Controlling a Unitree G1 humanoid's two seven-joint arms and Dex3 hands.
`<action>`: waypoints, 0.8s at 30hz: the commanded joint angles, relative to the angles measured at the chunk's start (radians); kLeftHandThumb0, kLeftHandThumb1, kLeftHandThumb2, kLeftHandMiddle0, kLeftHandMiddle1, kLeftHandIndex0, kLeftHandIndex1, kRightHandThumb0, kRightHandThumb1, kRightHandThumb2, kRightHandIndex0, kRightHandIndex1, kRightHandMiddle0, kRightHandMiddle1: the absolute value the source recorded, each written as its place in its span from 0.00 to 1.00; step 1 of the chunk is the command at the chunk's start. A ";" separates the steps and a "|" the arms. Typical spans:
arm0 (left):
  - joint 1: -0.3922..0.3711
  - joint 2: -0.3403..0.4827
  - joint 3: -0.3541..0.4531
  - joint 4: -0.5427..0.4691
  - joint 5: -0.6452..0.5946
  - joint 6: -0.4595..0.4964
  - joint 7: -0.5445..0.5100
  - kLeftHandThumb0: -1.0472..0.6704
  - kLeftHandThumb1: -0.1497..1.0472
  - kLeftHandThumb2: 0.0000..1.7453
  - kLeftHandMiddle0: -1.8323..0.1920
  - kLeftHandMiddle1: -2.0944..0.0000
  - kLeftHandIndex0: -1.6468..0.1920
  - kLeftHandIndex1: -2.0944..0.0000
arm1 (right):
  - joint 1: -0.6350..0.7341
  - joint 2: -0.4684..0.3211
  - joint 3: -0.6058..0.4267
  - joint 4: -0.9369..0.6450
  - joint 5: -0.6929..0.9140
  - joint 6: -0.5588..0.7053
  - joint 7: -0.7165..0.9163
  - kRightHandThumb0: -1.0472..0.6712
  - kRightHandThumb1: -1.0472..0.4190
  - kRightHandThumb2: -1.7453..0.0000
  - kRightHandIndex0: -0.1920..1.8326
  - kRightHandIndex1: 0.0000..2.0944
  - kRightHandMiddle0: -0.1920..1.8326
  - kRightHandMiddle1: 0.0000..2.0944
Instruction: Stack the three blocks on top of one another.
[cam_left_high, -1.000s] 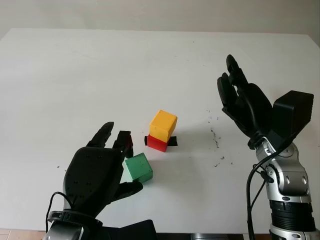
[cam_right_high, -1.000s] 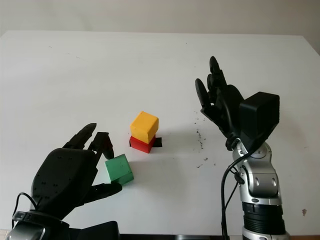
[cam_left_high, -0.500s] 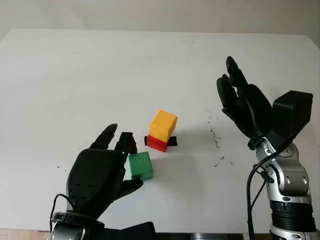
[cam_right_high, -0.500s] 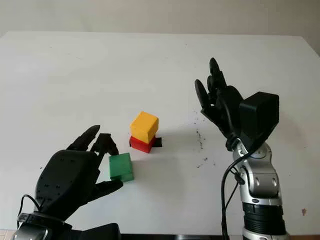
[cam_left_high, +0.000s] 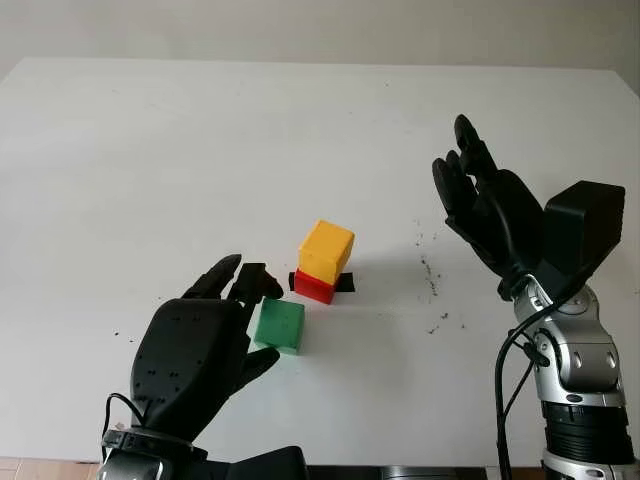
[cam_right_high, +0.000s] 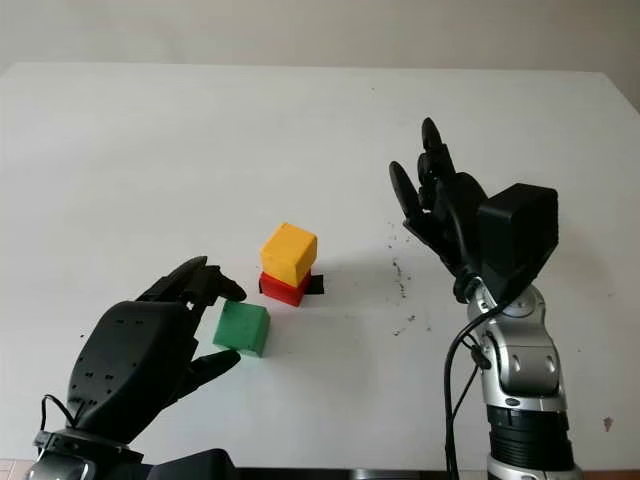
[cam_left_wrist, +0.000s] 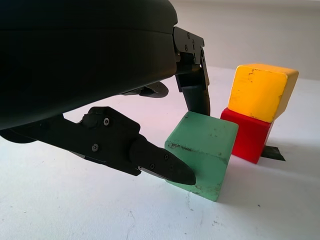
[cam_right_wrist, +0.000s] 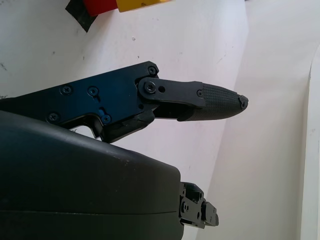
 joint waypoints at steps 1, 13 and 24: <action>0.008 0.004 0.005 -0.023 -0.021 0.006 -0.016 0.45 0.94 0.03 0.74 0.96 0.84 0.32 | 0.010 -0.015 -0.003 -0.018 0.000 -0.019 0.006 0.24 0.00 0.72 0.00 0.00 0.00 0.02; -0.012 0.034 0.072 -0.138 -0.196 0.075 -0.219 0.43 1.00 0.04 0.76 0.97 0.87 0.26 | 0.019 -0.015 -0.001 -0.022 -0.014 -0.025 0.006 0.26 0.00 0.76 0.00 0.00 0.00 0.03; -0.146 0.147 0.315 -0.269 -0.319 0.104 -0.476 0.41 1.00 0.15 0.79 0.98 0.92 0.25 | 0.018 -0.018 0.012 -0.031 -0.051 -0.015 -0.007 0.25 0.00 0.79 0.00 0.00 0.01 0.03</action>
